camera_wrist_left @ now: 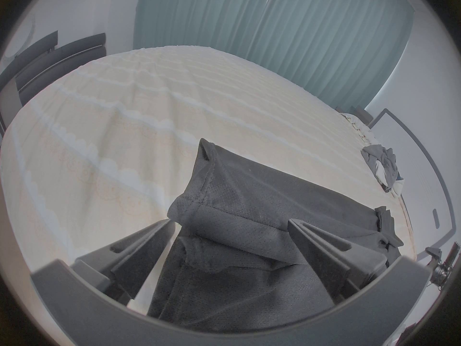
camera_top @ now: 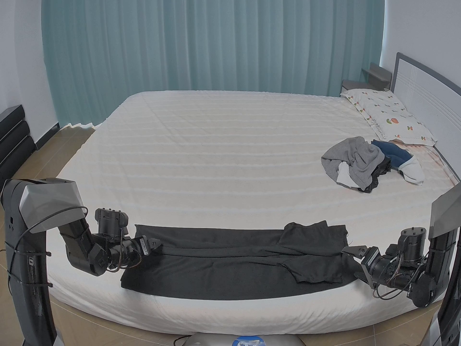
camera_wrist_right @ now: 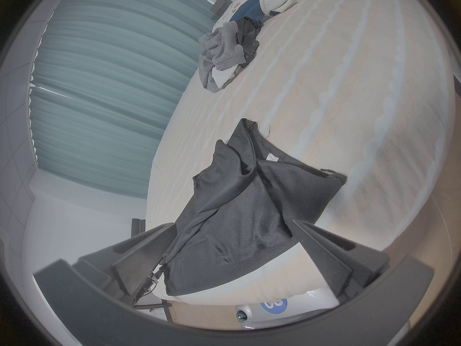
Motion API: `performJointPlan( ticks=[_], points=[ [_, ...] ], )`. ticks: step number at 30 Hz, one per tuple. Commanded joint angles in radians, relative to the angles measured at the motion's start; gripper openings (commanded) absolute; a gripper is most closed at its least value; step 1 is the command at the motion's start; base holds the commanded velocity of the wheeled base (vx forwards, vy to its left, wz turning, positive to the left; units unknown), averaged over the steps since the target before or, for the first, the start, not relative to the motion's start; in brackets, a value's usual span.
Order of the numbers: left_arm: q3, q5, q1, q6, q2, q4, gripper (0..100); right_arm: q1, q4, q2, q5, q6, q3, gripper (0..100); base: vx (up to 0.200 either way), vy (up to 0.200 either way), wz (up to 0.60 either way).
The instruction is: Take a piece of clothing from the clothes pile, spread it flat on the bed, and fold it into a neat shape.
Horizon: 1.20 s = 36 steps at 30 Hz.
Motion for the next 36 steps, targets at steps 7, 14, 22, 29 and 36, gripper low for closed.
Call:
performJointPlan(
  ticks=[7, 14, 22, 29, 36],
  points=[
    [0.008, 0.001, -0.011, -0.001, 0.015, -0.006, 0, 0.005, -0.01, 0.002, 0.001, -0.005, 0.001, 100, 0.0, 0.0, 0.0],
    [0.006, 0.001, -0.004, -0.008, -0.002, -0.007, 0, 0.005, -0.01, 0.002, 0.001, -0.005, 0.006, 100, 0.0, 0.0, 0.0],
    [0.003, 0.012, 0.043, -0.001, -0.031, -0.01, 0, 0.003, -0.011, -0.001, 0.002, -0.006, 0.018, 100, 0.0, 0.0, 0.0],
    [-0.003, 0.002, 0.094, -0.001, -0.067, -0.003, 0, 0.003, -0.011, 0.002, 0.002, -0.005, 0.018, 100, 0.0, 0.0, 0.0],
    [-0.011, -0.004, 0.131, 0.001, -0.094, 0.002, 0, 0.002, -0.011, 0.0, 0.002, -0.005, 0.02, 100, 0.0, 0.0, 0.0]
  ],
)
